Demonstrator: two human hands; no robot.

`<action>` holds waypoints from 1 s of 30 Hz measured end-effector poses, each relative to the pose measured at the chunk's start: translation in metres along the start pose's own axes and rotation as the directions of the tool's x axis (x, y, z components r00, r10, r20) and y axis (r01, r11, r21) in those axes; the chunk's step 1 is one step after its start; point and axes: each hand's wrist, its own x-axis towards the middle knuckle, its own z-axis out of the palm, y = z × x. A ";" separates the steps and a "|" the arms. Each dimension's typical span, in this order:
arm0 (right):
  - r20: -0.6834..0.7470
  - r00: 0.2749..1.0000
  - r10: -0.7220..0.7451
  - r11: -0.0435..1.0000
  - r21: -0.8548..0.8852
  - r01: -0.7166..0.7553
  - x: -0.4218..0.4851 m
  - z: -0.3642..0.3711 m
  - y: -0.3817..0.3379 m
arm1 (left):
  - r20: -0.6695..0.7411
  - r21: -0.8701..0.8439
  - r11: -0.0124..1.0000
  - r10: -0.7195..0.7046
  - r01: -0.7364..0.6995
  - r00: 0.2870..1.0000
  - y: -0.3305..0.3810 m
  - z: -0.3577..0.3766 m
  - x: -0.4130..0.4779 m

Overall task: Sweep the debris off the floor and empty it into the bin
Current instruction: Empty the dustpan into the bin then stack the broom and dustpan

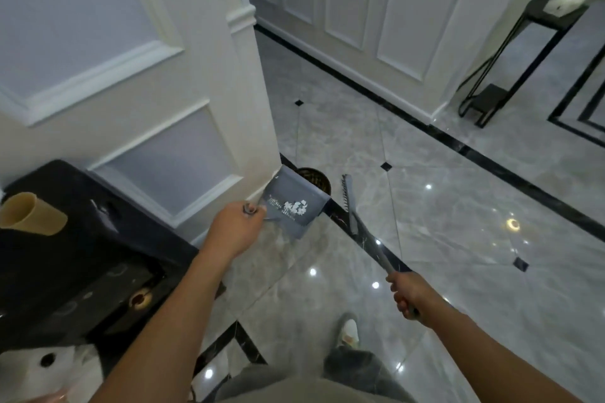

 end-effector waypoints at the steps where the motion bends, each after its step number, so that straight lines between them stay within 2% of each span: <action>1: 0.004 1.000 -0.009 1.000 -0.010 0.009 0.009 -0.010 -0.016 | -0.005 0.024 1.000 0.018 -0.017 1.000 0.011 0.006 0.015; 8: 0.009 1.000 -0.025 0.999 -0.031 0.026 0.036 -0.034 -0.076 | 0.063 0.288 0.950 0.104 -0.117 0.993 0.045 0.041 0.078; 18: 0.026 0.998 -0.050 0.999 -0.014 0.050 0.045 -0.034 -0.112 | 0.181 0.558 0.763 0.271 -0.326 0.945 0.064 0.065 0.124; 22: 0.045 0.998 -0.034 0.999 0.005 0.034 0.048 -0.036 -0.109 | 0.260 0.620 0.692 0.263 -0.369 0.929 0.062 0.072 0.128; 30: 0.062 0.997 -0.046 0.996 0.075 0.041 0.047 -0.023 -0.112 | 0.499 0.761 0.400 0.143 -0.511 0.855 0.030 0.115 0.122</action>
